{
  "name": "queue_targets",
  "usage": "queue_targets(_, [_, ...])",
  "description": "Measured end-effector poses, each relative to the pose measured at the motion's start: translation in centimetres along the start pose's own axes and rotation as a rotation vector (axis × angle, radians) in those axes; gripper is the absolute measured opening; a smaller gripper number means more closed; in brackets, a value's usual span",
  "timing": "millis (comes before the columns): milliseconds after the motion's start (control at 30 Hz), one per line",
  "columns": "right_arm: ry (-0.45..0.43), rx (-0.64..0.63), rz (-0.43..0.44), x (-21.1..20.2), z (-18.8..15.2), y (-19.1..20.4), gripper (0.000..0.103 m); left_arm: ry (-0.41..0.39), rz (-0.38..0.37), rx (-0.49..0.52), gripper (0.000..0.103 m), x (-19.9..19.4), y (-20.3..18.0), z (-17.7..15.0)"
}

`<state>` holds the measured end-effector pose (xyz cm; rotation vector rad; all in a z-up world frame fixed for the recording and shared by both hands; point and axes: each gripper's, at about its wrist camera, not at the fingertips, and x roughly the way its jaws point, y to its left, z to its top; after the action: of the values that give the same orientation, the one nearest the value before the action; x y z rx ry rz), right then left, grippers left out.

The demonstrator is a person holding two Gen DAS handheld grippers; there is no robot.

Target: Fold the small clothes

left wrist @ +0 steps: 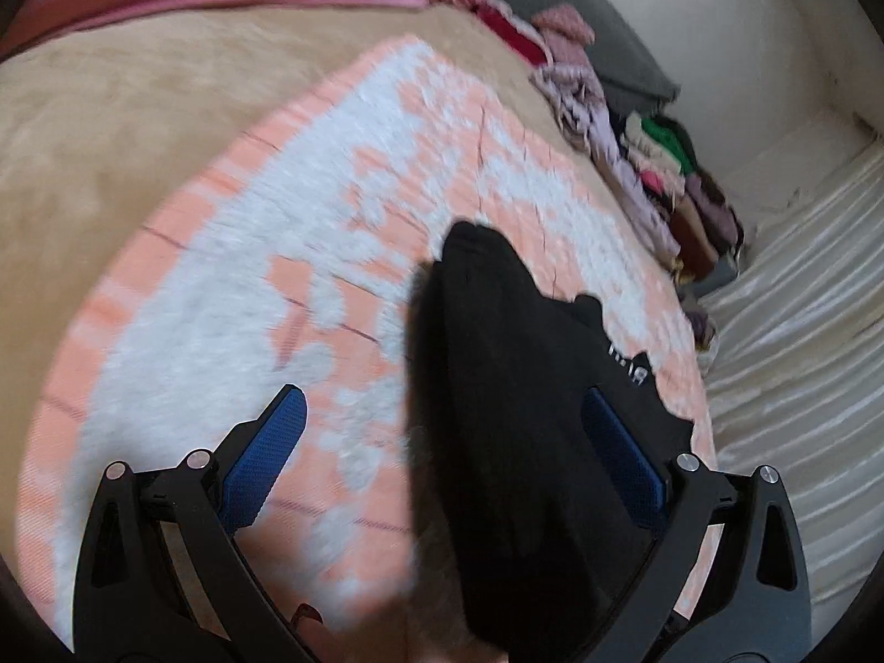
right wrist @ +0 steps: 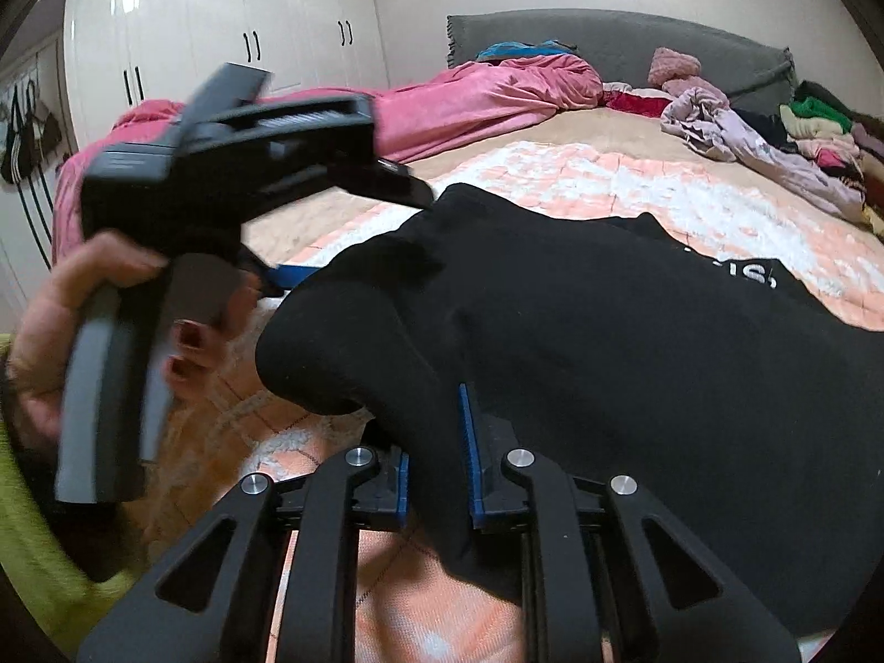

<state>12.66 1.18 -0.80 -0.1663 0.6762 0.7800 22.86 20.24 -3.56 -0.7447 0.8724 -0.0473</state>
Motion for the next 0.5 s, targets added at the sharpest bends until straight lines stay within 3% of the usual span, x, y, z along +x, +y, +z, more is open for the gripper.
queue_targets(167, [0.001,0.022,0.019,-0.3,-0.3,-0.1,0.013,0.038,0.032,0.056,0.080,2.2,-0.9,0.8])
queue_targets(233, [0.002,0.025,0.021,-0.2,-0.3,-0.1,0.013,0.053,0.032,0.068,0.067,2.7,-1.0,1.1])
queue_targets(367, [0.006,0.020,0.016,0.2,-0.3,-0.2,0.013,0.072,0.052,0.108,0.052,3.7,-1.5,1.6])
queue_targets(400, [0.008,0.019,0.015,0.3,-0.3,-0.2,0.014,0.080,0.034,0.116,0.031,3.7,-1.6,1.5])
queue_targets(467, [0.015,0.019,0.011,0.4,-0.2,-0.2,0.014,0.073,0.044,0.134,0.024,3.7,-2.1,1.1])
queue_targets(500, [0.015,0.021,0.009,0.3,-0.2,-0.2,0.014,0.063,0.060,0.164,0.016,3.7,-2.7,0.8])
